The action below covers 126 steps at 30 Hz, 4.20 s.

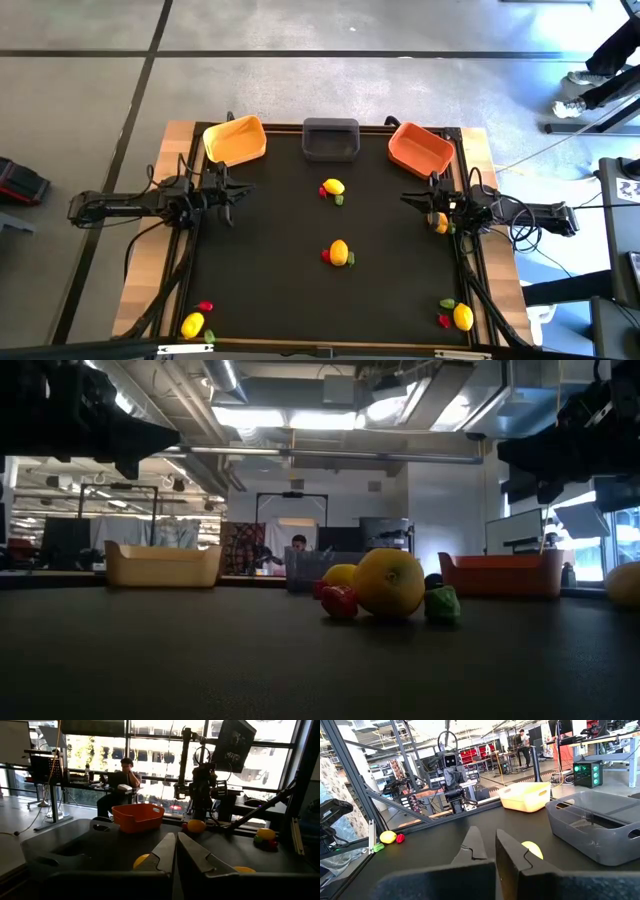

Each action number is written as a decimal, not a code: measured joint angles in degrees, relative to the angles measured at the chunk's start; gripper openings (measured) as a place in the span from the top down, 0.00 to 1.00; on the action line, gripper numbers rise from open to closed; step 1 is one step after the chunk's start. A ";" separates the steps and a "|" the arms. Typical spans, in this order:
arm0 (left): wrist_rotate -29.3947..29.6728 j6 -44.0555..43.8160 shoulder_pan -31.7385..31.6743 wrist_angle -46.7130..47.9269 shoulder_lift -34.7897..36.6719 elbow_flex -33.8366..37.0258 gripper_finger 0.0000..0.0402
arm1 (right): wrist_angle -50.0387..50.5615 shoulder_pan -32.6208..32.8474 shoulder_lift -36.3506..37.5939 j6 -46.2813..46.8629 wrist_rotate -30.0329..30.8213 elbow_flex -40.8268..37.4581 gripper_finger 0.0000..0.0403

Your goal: Sort produce into baskets

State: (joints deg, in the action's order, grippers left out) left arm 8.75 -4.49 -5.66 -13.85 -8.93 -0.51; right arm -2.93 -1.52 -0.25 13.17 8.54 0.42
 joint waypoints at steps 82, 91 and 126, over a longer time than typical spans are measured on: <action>3.59 7.25 -7.96 -28.65 -59.22 -32.15 0.90 | -3.03 0.00 0.00 -3.64 7.82 -0.01 0.99; 3.17 7.32 -10.20 -14.59 -69.00 -45.93 0.58 | -3.16 0.00 0.00 -1.33 7.34 -0.01 0.99; -10.75 7.37 -9.60 6.80 -96.06 -60.74 0.29 | -2.88 0.00 0.00 -3.17 14.57 0.43 0.47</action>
State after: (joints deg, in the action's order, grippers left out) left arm -2.00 2.88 -15.27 -7.04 -104.99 -61.25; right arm -5.81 -1.52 -0.25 10.00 23.10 0.84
